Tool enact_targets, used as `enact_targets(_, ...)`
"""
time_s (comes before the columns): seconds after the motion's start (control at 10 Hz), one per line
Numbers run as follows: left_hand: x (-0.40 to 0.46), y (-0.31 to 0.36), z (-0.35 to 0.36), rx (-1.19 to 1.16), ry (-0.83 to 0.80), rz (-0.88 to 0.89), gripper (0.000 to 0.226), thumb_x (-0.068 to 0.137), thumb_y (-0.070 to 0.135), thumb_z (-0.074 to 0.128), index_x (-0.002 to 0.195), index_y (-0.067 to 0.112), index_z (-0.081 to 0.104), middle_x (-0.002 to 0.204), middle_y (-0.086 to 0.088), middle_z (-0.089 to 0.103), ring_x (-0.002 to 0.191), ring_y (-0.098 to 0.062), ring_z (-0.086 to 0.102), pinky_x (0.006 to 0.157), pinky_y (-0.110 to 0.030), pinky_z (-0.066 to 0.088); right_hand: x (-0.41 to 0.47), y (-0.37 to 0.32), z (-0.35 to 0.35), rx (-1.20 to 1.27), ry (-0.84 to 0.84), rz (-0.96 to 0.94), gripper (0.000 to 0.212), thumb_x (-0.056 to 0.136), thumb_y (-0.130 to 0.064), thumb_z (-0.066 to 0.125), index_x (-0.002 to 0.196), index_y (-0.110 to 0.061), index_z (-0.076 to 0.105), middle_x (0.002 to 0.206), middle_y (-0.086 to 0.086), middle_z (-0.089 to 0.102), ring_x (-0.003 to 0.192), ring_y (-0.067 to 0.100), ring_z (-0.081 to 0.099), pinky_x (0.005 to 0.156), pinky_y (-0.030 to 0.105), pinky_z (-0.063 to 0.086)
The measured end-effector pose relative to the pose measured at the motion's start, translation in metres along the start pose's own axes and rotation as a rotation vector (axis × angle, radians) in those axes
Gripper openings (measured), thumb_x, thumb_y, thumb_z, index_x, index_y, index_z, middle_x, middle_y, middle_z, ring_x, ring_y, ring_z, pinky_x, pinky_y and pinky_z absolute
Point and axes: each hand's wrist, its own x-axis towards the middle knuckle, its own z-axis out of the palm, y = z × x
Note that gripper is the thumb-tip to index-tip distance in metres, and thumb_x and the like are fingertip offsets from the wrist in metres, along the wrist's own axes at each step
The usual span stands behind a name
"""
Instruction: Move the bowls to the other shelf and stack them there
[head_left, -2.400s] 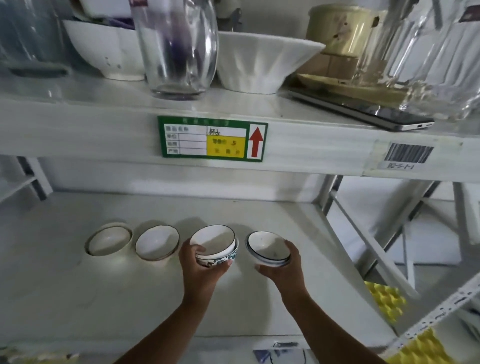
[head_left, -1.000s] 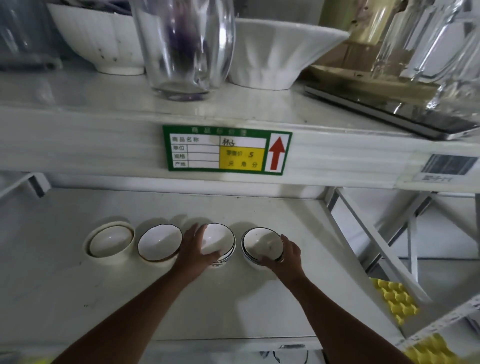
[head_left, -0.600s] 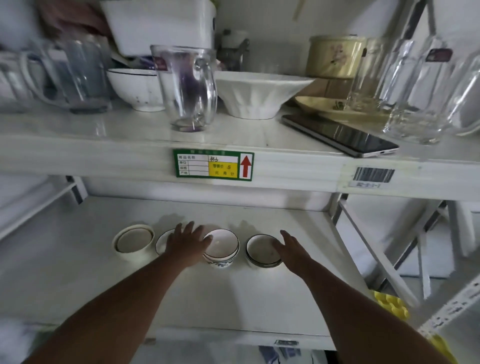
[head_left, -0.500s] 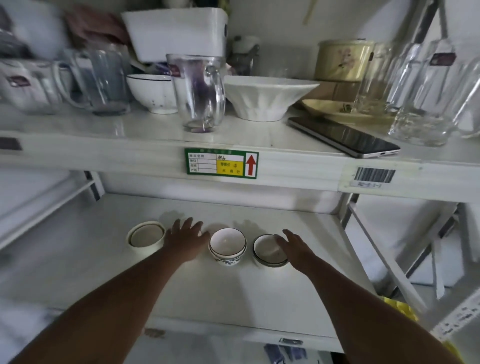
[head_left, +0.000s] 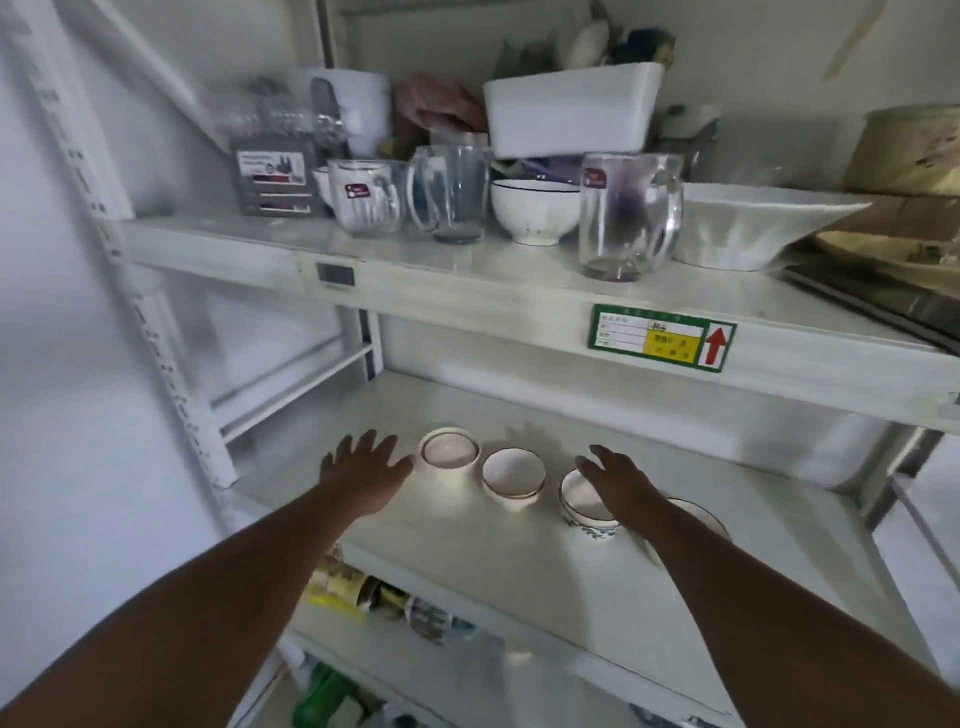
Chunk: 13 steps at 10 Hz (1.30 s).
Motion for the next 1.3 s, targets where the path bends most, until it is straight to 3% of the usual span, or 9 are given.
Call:
enact_targets(0.1,-0.003,-0.067,-0.009,-0.013,-0.008,-0.041,0.062,0.091,0.052,0.012,0.151,0.038,0.017,0.163,-0.002,0.005,0.146,-0.038,0.008,0.114,-0.057,0.02,0.006,-0.052,0.024,0.044,-0.06,-0.039,0.062,0.101,-0.055,0.038,0.156,-0.029,0.03,0.162,0.005,0.03,0.148,0.029,0.032,0.119,0.042,0.029)
enact_targets(0.2,-0.023,-0.102,-0.024,0.005,-0.044,-0.073,0.06,0.095,0.055,0.02,0.151,0.033,0.022,0.162,-0.003,0.011,0.148,-0.034,0.008,0.117,-0.056,0.011,0.007,-0.107,0.055,-0.002,-0.125,-0.133,0.056,0.103,-0.047,0.043,0.154,-0.028,0.035,0.16,0.007,0.033,0.146,0.03,0.035,0.118,0.042,0.031)
enact_targets(0.3,-0.037,-0.174,-0.03,0.097,-0.008,-0.137,0.054,0.096,0.044,0.028,0.149,0.038,0.022,0.159,-0.006,0.015,0.145,-0.037,0.014,0.113,-0.054,0.023,0.004,-0.174,0.09,0.061,-0.155,-0.218,0.049,0.102,-0.043,0.046,0.149,-0.026,0.046,0.155,0.006,0.043,0.142,0.029,0.041,0.116,0.039,0.032)
enact_targets(0.5,-0.093,-0.282,-0.049,0.107,0.024,-0.354,0.057,0.096,0.052,0.026,0.15,0.033,0.025,0.16,-0.003,0.018,0.146,-0.034,0.013,0.114,-0.052,0.022,-0.009,-0.296,0.169,0.035,-0.342,-0.488,0.054,0.103,-0.05,0.04,0.153,-0.029,0.038,0.163,0.004,0.031,0.148,0.026,0.032,0.122,0.041,0.022)
enact_targets(0.7,-0.155,-0.352,-0.05,0.044,0.045,-0.65,0.06,0.096,0.055,0.023,0.151,0.031,0.023,0.161,-0.001,0.016,0.148,-0.031,0.01,0.116,-0.049,0.016,-0.039,-0.395,0.239,0.006,-0.546,-0.729,0.066,0.095,-0.063,0.047,0.154,-0.035,0.035,0.165,-0.004,0.025,0.15,0.021,0.028,0.122,0.042,0.024)
enact_targets(1.0,-0.27,-0.366,-0.047,0.025,0.011,-1.094,0.051,0.095,0.046,0.028,0.144,0.033,0.034,0.149,-0.005,0.032,0.132,-0.037,0.034,0.103,-0.049,0.033,-0.102,-0.484,0.308,-0.112,-0.797,-1.093,0.062,0.094,-0.063,0.048,0.151,-0.038,0.039,0.16,-0.006,0.033,0.146,0.02,0.034,0.119,0.043,0.029)
enact_targets(1.2,-0.361,-0.334,-0.04,-0.134,0.138,-1.428,0.053,0.092,0.051,0.033,0.141,0.032,0.035,0.147,-0.002,0.037,0.132,-0.031,0.037,0.106,-0.046,0.032,-0.197,-0.511,0.328,-0.161,-0.986,-1.358,0.063,0.096,-0.062,0.045,0.152,-0.036,0.037,0.162,-0.006,0.03,0.147,0.022,0.032,0.119,0.043,0.029)
enact_targets(1.3,-0.412,-0.306,-0.031,-0.246,0.118,-1.592,0.055,0.093,0.053,0.03,0.144,0.032,0.032,0.149,-0.004,0.033,0.134,-0.034,0.034,0.11,-0.049,0.03,-0.262,-0.508,0.335,-0.186,-1.115,-1.489,0.061,0.096,-0.061,0.046,0.151,-0.035,0.039,0.161,-0.004,0.032,0.146,0.022,0.035,0.118,0.042,0.03)
